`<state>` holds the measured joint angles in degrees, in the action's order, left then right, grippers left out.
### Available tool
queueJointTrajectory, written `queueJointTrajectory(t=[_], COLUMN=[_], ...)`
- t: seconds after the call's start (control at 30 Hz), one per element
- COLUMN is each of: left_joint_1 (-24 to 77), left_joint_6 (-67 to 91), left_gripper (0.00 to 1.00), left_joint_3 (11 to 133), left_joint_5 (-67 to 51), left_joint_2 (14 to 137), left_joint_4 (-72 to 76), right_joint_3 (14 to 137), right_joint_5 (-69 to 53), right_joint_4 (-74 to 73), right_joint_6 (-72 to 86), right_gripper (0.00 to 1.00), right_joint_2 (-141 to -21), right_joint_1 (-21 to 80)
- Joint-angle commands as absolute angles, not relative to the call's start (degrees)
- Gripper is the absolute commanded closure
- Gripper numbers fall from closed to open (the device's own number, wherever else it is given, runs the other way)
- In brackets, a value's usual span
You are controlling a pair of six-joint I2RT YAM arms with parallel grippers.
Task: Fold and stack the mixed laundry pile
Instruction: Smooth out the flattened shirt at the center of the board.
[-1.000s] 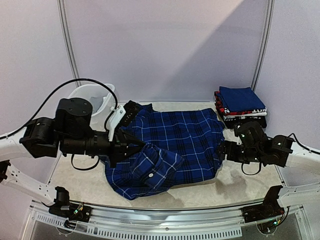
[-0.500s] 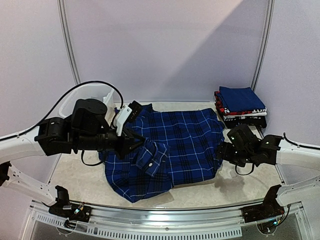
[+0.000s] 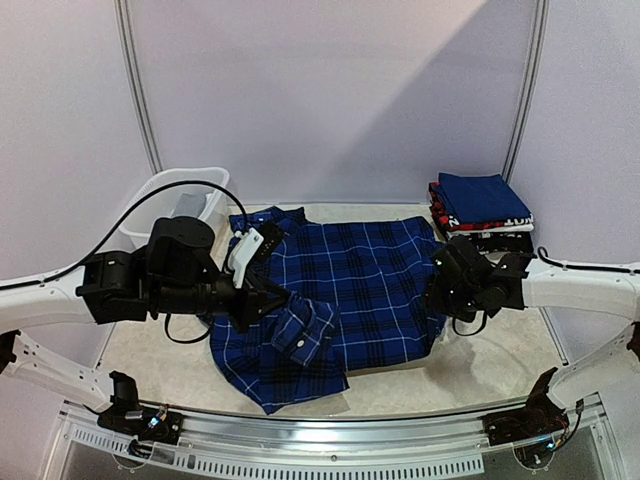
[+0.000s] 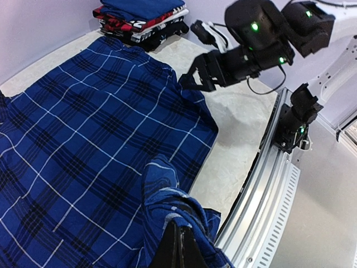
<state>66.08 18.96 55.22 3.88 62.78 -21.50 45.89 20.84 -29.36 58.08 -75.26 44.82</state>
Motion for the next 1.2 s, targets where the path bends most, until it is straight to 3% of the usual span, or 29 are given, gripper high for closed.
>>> queueJointTrajectory(t=[0.0,0.13,0.23,0.4,0.67,1.17], left_joint_1=[65.2,65.0,64.6,64.1,63.7,63.6], left_joint_6=[19.0,18.7,18.5,18.4,18.5,19.2], left_gripper=[1.0,1.0,1.0,1.0,1.0,1.0], left_joint_3=[53.3,52.3,51.6,50.3,49.4,51.6], left_joint_5=[2.7,2.5,2.7,2.8,3.5,3.6], left_joint_2=[61.8,61.2,60.8,60.8,59.9,60.8], left_joint_4=[-18.9,-18.7,-18.5,-17.5,-17.2,-18.9], right_joint_3=[51.9,54.3,55.6,57.7,55.6,48.5], right_joint_5=[26.0,26.6,26.4,28.3,31.8,37.5], right_joint_4=[-34.2,-36.0,-36.5,-40.6,-52.6,-64.7], right_joint_6=[56.4,56.1,55.5,54.2,56.7,66.3], right_gripper=[0.34,0.4,0.51,0.99,1.0,1.0], right_joint_2=[-79.4,-84.3,-86.9,-88.3,-84.7,-63.1], right_joint_1=[44.1,43.2,42.5,42.1,42.1,42.1])
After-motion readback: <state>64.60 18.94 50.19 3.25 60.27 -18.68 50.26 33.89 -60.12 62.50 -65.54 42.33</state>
